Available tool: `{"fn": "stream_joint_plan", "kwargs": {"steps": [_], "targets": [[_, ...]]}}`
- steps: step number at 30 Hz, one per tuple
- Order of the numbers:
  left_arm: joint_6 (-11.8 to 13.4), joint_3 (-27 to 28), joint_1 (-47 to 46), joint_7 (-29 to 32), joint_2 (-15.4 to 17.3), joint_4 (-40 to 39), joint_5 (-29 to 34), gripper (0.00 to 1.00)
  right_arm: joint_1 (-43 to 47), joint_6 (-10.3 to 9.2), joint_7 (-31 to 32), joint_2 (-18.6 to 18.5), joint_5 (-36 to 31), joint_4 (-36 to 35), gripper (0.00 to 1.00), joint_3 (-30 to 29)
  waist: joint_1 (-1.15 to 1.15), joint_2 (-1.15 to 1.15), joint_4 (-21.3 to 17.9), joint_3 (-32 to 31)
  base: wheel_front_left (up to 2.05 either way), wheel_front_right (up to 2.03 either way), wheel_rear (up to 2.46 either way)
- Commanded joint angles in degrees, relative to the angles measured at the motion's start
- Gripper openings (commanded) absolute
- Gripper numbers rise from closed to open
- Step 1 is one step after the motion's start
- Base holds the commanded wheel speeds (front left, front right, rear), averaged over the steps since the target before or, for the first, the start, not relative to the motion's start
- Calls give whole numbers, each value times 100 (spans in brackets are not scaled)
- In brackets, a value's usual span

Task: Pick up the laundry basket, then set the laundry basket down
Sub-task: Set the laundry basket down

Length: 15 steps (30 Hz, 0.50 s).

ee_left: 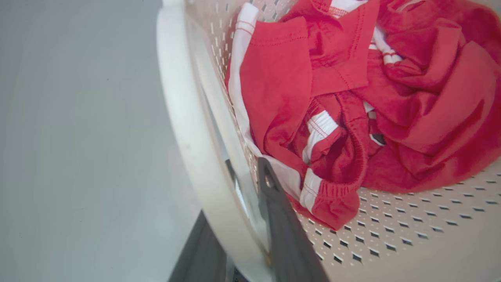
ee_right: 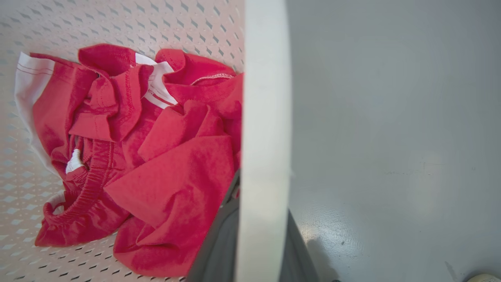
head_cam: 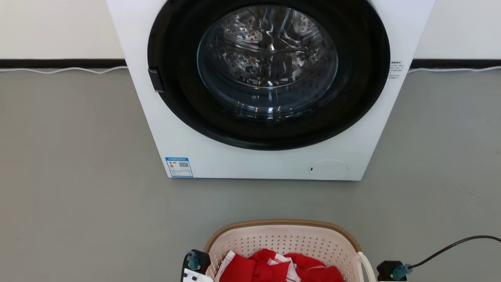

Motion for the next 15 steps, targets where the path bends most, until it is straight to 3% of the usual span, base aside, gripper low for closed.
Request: {"fn": "stream_joint_plan", "kwargs": {"steps": [1,15], "targets": [[-84,63,-265,-149,-70,-99,22,0,-176,72,-151,114,63,-208,0,182,0,0,-29,112,0,0,0],[-297,212,-873,-740,396,33,42,0,-802,72,-722,114,401,-483,0,709,0,0,-165,1211,0,0,0]]}}
